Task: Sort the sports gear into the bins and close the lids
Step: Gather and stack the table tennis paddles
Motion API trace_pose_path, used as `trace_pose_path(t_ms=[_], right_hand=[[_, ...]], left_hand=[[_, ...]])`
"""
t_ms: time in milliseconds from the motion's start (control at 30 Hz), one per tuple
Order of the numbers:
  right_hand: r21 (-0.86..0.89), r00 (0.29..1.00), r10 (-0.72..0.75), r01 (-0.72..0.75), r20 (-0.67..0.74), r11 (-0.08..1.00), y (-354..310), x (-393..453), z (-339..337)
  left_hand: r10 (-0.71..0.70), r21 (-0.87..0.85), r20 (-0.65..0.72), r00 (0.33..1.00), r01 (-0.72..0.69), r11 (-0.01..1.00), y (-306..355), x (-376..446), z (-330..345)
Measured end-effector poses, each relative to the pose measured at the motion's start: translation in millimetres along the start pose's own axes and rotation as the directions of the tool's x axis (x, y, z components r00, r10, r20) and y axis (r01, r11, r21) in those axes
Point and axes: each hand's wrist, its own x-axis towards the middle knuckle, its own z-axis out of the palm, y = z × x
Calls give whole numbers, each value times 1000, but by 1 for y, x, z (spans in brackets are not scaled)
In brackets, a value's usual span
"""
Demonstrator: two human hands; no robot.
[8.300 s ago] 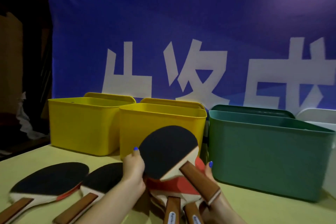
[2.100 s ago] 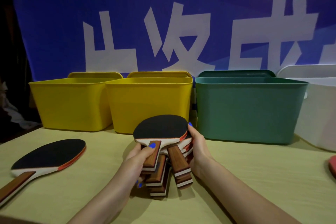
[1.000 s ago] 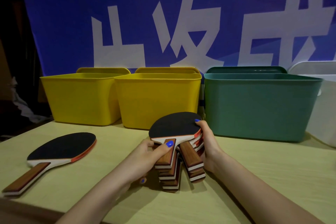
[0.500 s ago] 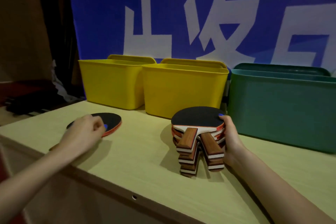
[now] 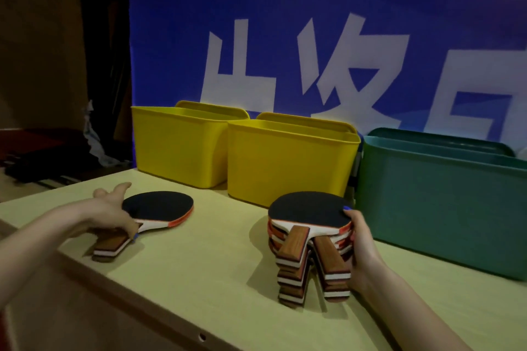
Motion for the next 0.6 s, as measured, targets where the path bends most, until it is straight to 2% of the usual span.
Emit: trace_pose_path(t_ms=[33,67,100,167,233,267,300,333,400,533,600], right_hand=[[4,1000,2,-2,-4,1000,0,-2,1],[9,1000,-3,3,-6,1000,0,-3,2],[15,1000,-8,8,-12,1000,-1,-3,2],[17,1000,-3,3,-20,1000,-2,-3,2],[16,1000,-5,5,-14,1000,-2,-3,1],[15,1000,-7,7,-16,1000,-2,-2,0],[15,1000,-8,8,-17,1000,-3,-2,0],[14,1000,-10,10,-18,1000,-3,-2,-1],[-2,1000,-10,10,-23,1000,-4,-2,-1],[-27,999,10,-11,-36,1000,-6,-4,1],[-30,999,7,-9,-49,1000,-6,-5,1]], left_hand=[[20,-224,24,1000,-14,975,4,0,3],[-10,-489,43,999,30,872,8,0,7],[-39,-693,98,994,97,714,12,-1,13],[-60,-874,169,984,178,452,15,0,25],[-92,-951,129,987,149,271,20,0,34],[-135,-958,57,989,92,271,26,-4,39],[-170,-945,-39,985,19,327,34,-10,47],[-162,-919,-118,980,-46,392,44,-21,55],[-82,-899,-188,979,-137,417,66,-47,70],[93,-956,-153,984,-172,238,111,-90,90],[190,-964,-158,969,-193,181,131,-106,97]])
